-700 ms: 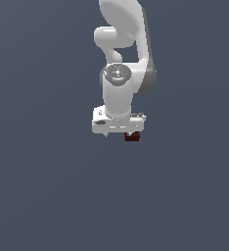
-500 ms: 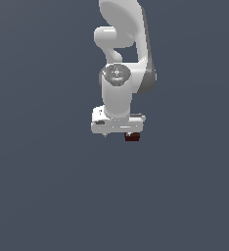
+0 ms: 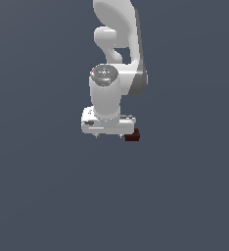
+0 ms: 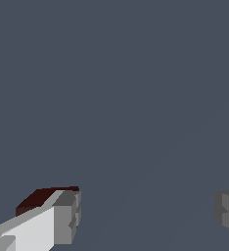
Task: Pick up the object and move it to a goal position.
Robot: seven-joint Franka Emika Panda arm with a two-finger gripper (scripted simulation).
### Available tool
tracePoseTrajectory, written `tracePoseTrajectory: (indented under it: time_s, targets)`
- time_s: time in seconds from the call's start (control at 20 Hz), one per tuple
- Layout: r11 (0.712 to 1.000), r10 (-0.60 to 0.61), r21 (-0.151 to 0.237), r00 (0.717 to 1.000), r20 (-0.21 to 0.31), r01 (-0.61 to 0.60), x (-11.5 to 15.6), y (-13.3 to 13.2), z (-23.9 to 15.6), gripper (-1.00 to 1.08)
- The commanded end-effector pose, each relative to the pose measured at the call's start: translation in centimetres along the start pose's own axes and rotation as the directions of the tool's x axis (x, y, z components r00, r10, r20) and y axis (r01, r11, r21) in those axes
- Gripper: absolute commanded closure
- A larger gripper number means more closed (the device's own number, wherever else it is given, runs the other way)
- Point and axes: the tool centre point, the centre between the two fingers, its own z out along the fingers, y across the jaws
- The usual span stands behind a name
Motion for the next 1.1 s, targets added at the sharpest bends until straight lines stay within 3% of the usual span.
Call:
tracePoseTrajectory:
  time_s: [0.0, 0.65, 1.05]
  targets:
    - [1.0, 0.001, 0.0, 1.0, 0.0, -0.001, 0.0, -0.2, 0.0, -0.92]
    - [0.99, 0.143, 0.003, 0.99, -0.001, -0.143, -0.7, -1.6, 0.9, -0.92]
    - [0.949, 0.316, 0.006, 0.949, -0.002, -0.316, -1.6, -3.4, 2.0, -0.92]
